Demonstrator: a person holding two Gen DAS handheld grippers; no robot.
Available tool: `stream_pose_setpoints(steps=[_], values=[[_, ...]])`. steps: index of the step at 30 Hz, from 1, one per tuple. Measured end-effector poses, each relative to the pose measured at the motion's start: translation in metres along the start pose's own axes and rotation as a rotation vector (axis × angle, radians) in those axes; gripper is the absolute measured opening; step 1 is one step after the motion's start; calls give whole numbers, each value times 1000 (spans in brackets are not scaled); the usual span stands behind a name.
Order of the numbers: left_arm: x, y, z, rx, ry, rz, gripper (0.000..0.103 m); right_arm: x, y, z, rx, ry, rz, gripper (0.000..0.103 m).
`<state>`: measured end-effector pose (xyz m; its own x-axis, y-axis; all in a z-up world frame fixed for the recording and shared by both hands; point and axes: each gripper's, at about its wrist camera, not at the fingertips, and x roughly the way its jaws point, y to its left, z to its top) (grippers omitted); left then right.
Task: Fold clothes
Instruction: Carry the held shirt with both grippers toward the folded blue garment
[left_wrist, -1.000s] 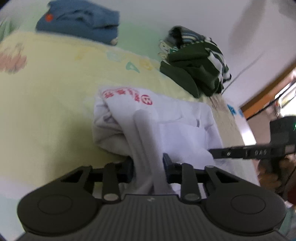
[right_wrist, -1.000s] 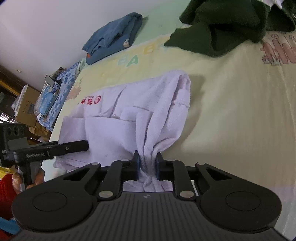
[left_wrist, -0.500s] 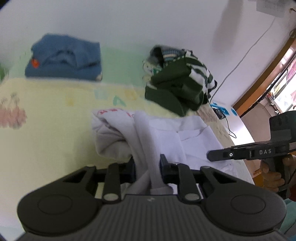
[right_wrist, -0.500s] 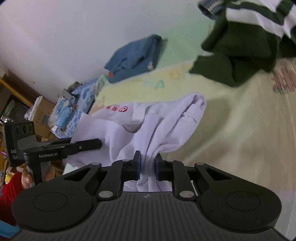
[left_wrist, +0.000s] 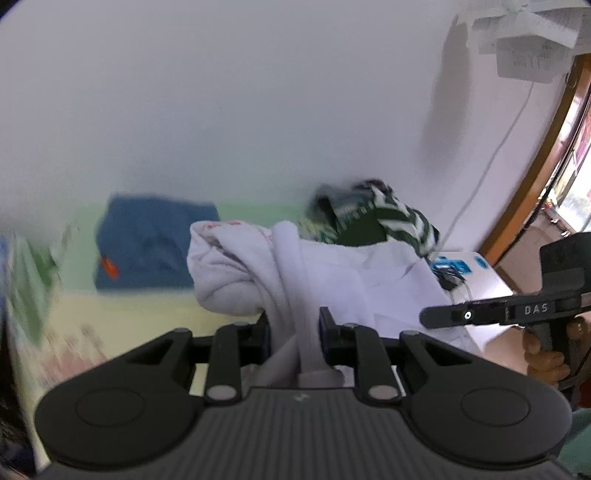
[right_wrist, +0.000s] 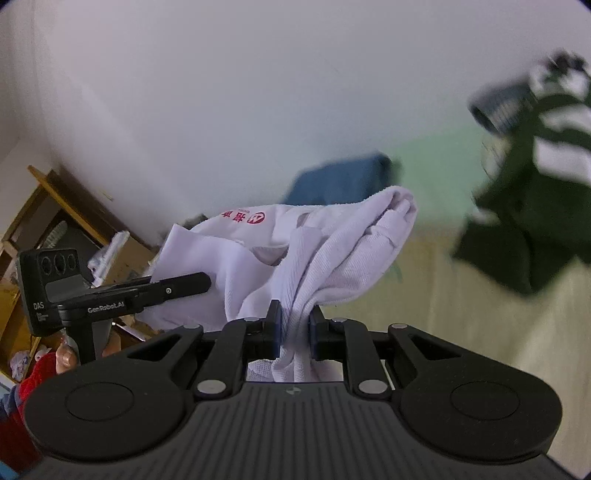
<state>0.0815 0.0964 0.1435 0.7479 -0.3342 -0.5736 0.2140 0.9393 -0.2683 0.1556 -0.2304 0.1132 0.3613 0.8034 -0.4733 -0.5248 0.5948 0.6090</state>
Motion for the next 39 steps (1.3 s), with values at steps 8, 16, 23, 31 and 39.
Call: stream_pose_setpoints(steps=[8, 16, 23, 31, 39], values=[[16, 55, 67, 38, -46, 33, 19, 55, 16, 60, -37, -96, 18, 15], [69, 116, 110, 56, -66, 66, 19, 130, 9, 92, -38, -162, -11, 15], [123, 169, 123, 6, -48, 112, 19, 198, -10, 112, -36, -178, -36, 15], [172, 208, 104, -55, 29, 140, 20, 256, -18, 103, -140, -144, -167, 15], [189, 241, 83, -56, 71, 173, 44, 267, -43, 96, -156, -80, -252, 15]])
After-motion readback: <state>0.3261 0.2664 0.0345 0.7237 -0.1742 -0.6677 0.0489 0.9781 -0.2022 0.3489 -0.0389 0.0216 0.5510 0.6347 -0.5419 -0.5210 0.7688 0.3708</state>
